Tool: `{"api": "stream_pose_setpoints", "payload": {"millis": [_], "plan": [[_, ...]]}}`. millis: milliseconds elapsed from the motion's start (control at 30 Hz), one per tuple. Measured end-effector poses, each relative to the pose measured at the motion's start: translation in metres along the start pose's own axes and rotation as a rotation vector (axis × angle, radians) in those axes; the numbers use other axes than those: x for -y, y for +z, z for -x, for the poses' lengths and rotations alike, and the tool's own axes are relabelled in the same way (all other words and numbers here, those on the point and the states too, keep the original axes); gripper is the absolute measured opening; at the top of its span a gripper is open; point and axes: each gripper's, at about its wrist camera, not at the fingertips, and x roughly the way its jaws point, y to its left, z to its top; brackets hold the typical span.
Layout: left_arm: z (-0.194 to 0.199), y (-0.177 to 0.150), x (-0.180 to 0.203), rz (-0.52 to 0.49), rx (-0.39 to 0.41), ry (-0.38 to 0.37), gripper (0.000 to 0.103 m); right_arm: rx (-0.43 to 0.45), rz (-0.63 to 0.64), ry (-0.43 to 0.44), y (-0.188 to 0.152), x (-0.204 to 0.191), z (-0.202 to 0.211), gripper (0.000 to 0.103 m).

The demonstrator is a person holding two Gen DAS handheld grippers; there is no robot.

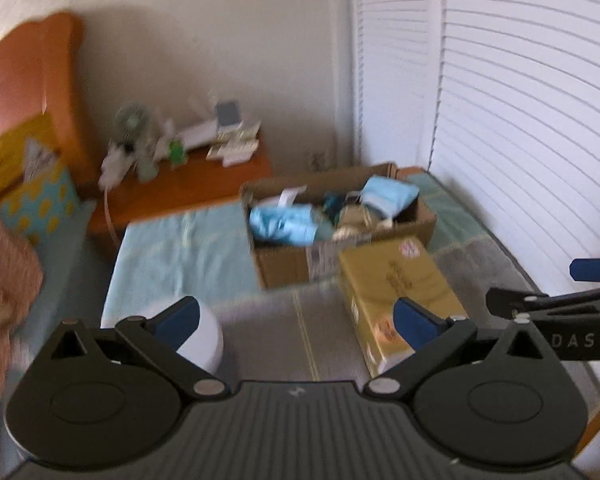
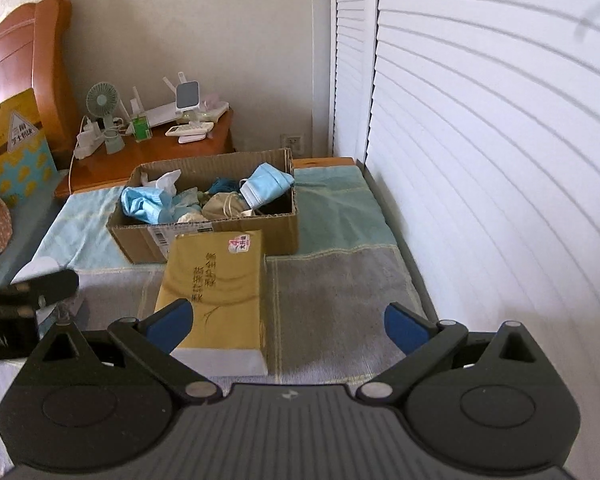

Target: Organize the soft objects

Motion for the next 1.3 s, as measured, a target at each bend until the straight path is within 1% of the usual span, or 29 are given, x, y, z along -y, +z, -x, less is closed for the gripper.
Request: {"api": "stream_pose_setpoints", "payload": {"millis": [133,200,267,367,467,900,1300], "plan": [[0.016,-0.01,-0.001,0.008,0.004,0.018,0.102,0.014,0.026,-0.022,-0.002,-0.008,0.013,0.103],[0.023,-0.011,-0.004,0.022,0.011,0.013,0.102,0.02,0.036,-0.03,-0.002,-0.011,0.018,0.103],[0.026,-0.011,-0.006,0.033,0.009,0.006,0.102,0.026,0.037,-0.03,-0.001,-0.011,0.022,0.103],[0.03,-0.012,-0.007,0.04,0.015,0.02,0.102,0.034,0.04,-0.038,0.001,-0.012,0.026,0.103],[0.033,-0.011,-0.009,0.048,0.021,0.018,0.102,0.041,0.035,-0.036,0.002,-0.012,0.029,0.103],[0.027,-0.012,-0.004,0.048,0.002,0.021,0.102,0.033,0.041,-0.034,0.001,-0.014,0.028,0.103],[0.027,-0.012,-0.004,0.049,0.001,0.024,0.102,0.03,0.035,-0.029,0.0,-0.013,0.026,0.103]]}}
